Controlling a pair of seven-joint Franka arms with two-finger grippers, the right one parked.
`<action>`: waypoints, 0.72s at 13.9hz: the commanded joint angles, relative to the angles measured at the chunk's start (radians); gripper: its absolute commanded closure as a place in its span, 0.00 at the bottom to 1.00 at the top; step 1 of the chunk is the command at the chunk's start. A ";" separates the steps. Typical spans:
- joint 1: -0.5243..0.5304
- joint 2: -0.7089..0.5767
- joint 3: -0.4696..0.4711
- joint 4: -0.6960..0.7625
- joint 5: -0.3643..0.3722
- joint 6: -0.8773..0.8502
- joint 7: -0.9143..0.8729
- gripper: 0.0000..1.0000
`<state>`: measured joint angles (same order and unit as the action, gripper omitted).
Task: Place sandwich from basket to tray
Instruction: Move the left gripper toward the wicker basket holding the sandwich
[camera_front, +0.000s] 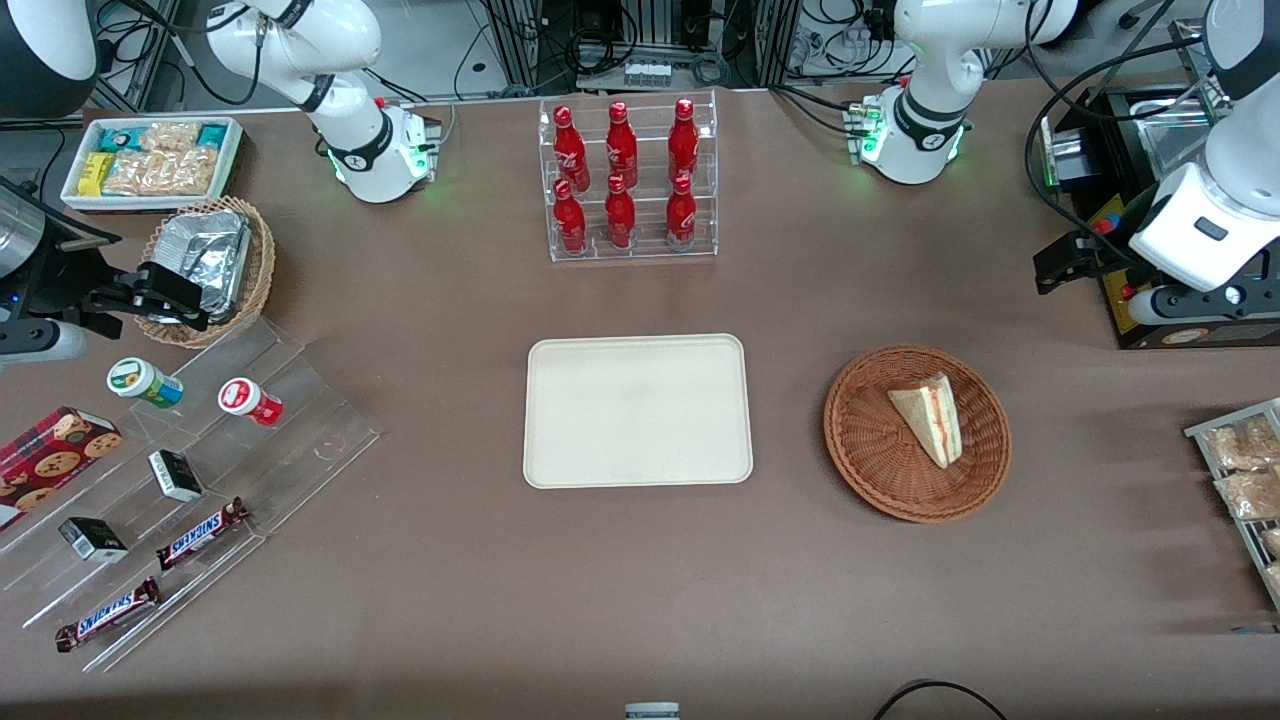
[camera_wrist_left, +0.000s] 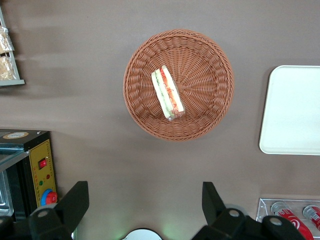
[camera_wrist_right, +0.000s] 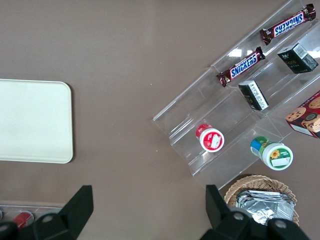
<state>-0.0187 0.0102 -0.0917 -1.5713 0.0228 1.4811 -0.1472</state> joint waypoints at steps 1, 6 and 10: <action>0.016 0.004 -0.011 0.007 0.003 -0.008 0.012 0.00; 0.022 -0.004 -0.011 -0.036 0.006 0.008 0.011 0.00; 0.020 -0.041 -0.011 -0.130 0.008 0.088 -0.005 0.00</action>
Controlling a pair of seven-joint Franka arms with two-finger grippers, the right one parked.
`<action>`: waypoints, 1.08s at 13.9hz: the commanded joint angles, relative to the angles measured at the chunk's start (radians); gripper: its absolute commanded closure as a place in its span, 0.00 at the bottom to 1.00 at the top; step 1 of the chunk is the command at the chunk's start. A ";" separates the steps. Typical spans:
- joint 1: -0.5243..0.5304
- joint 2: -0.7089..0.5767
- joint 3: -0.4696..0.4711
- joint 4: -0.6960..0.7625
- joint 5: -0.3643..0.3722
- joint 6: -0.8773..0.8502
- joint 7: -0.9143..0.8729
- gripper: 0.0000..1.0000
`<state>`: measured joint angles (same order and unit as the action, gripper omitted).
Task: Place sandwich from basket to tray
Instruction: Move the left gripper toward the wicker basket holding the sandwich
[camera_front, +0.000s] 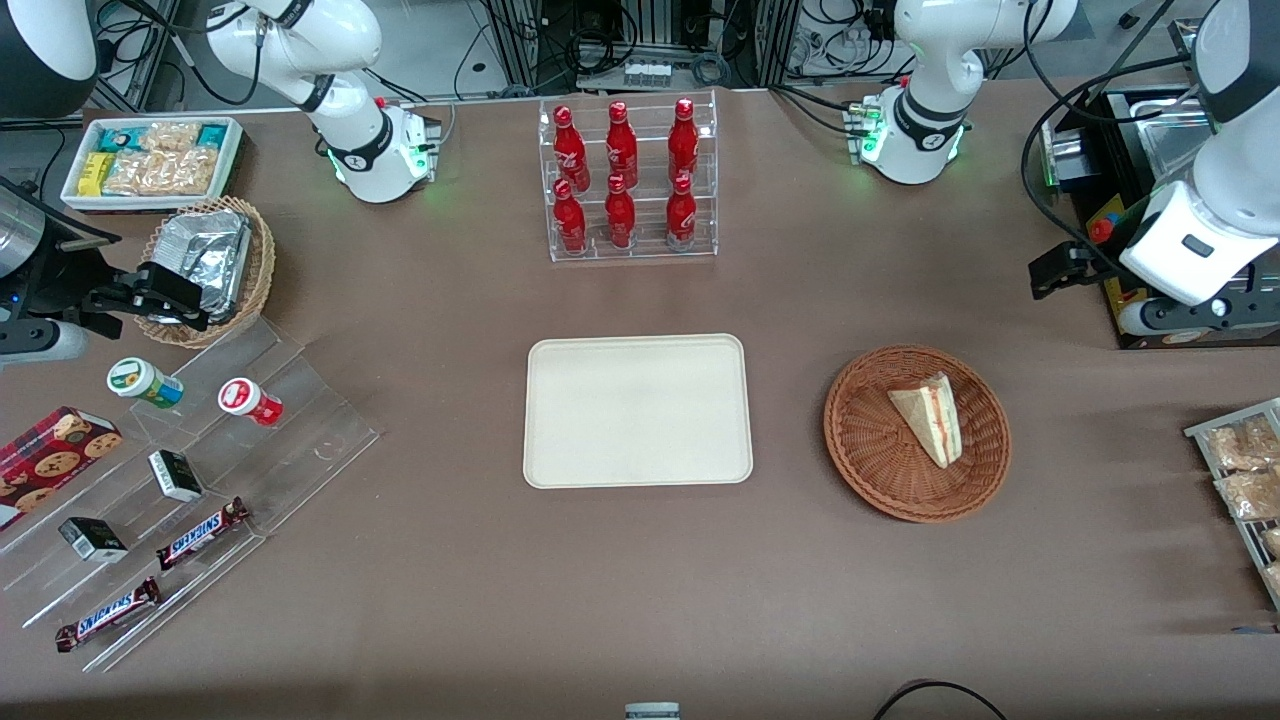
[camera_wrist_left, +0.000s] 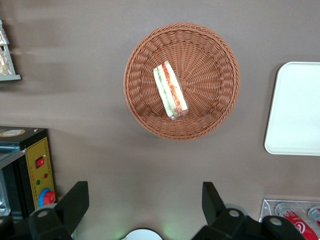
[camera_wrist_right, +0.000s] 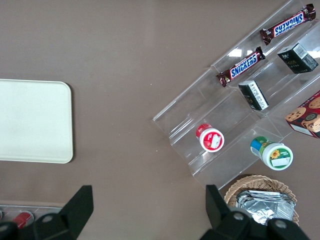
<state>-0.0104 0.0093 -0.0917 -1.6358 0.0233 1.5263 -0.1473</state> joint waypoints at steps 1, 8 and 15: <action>0.012 -0.042 -0.011 -0.076 0.007 0.054 -0.021 0.00; 0.009 -0.101 -0.016 -0.254 0.009 0.222 -0.135 0.00; 0.010 -0.150 -0.054 -0.444 0.007 0.421 -0.242 0.00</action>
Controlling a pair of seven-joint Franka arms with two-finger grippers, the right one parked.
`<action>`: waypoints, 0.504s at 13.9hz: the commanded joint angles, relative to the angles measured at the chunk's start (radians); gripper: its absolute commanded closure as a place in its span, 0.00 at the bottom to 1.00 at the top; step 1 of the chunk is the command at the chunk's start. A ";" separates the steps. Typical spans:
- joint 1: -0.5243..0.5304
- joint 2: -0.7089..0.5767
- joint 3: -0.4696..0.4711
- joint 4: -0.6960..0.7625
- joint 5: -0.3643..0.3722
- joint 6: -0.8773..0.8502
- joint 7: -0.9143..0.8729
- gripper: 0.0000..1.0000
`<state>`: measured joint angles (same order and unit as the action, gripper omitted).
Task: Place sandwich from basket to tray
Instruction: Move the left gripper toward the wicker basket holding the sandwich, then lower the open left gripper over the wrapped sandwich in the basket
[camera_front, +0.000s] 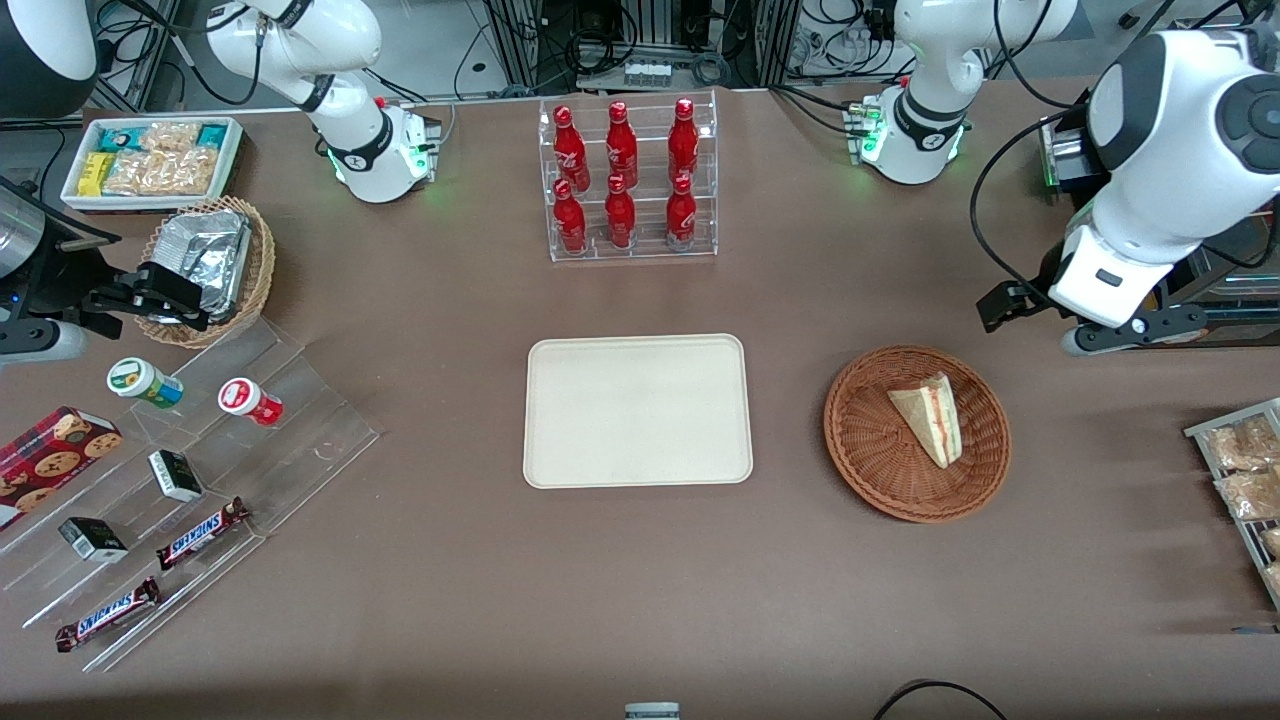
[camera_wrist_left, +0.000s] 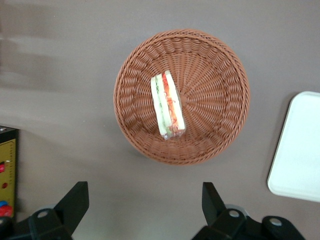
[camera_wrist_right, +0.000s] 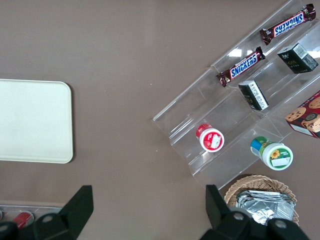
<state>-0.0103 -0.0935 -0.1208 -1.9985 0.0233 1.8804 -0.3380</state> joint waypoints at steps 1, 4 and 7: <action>0.010 -0.048 -0.029 -0.104 0.009 0.092 -0.076 0.00; 0.010 -0.046 -0.033 -0.152 0.009 0.153 -0.104 0.00; 0.012 -0.042 -0.031 -0.201 0.009 0.226 -0.136 0.00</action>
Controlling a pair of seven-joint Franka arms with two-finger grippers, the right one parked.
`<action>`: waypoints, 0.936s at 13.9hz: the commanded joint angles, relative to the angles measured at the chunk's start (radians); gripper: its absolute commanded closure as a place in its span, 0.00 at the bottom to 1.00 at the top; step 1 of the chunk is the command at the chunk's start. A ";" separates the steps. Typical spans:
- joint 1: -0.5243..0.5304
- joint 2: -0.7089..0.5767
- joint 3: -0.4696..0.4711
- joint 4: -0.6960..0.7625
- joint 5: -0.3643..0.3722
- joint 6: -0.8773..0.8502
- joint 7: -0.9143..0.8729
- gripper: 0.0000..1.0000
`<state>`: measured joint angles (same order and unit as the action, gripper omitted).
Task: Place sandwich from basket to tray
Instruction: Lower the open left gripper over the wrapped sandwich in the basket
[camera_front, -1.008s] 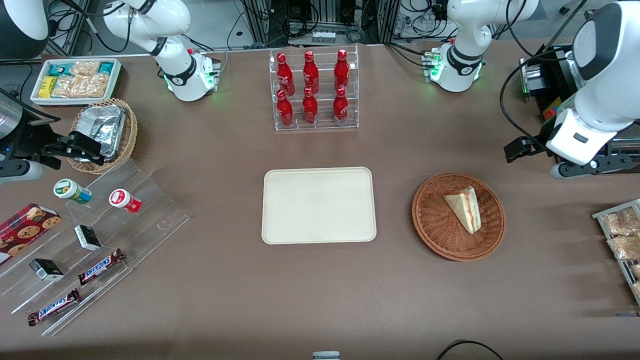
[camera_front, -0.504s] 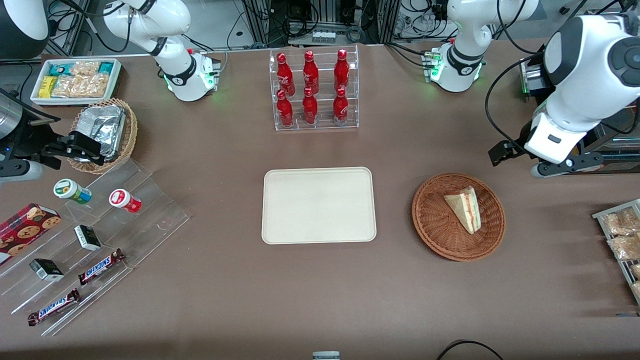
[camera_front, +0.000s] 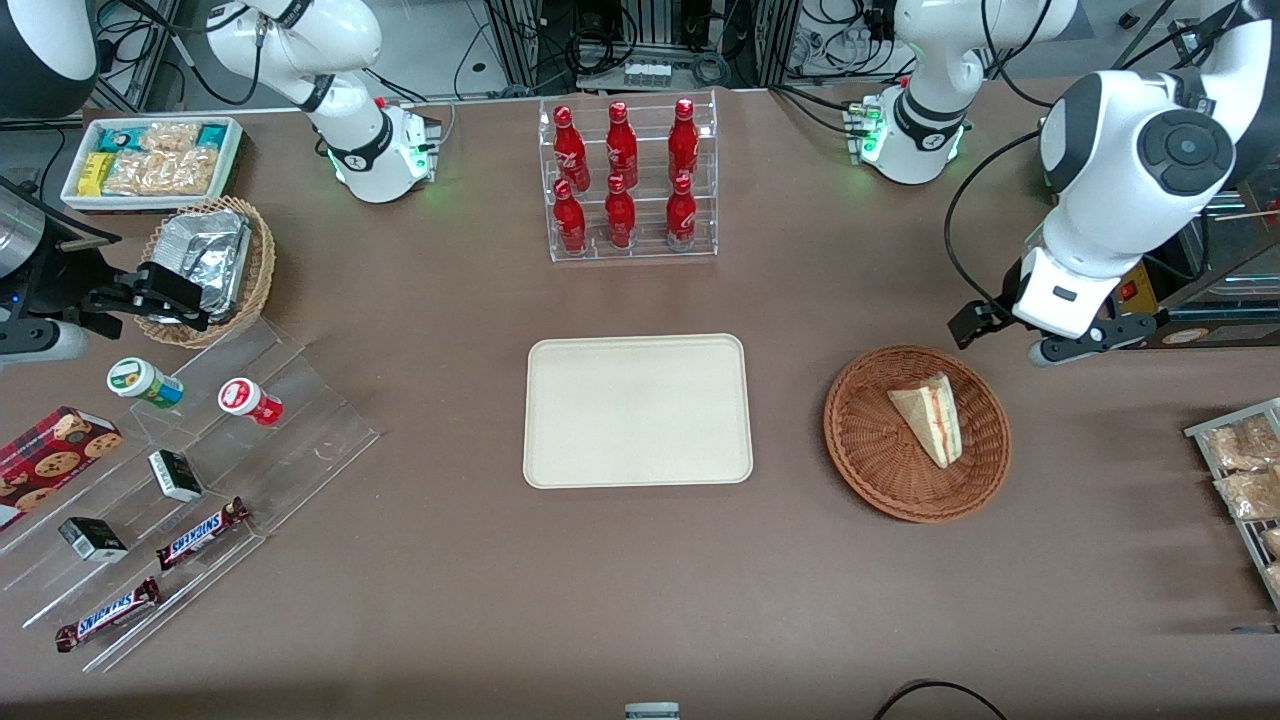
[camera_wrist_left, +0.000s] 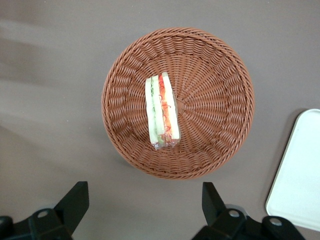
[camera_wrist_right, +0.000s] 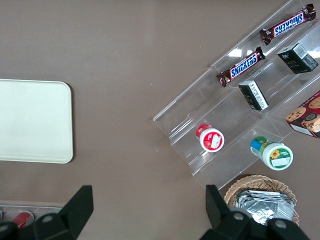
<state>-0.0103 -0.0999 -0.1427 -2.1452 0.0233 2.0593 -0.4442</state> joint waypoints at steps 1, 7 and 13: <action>0.012 -0.031 -0.011 -0.059 0.009 0.061 -0.034 0.00; 0.013 0.019 -0.011 -0.114 0.009 0.192 -0.183 0.00; 0.013 0.097 -0.064 -0.133 0.009 0.249 -0.183 0.00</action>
<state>-0.0094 -0.0259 -0.1741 -2.2765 0.0233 2.2794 -0.6071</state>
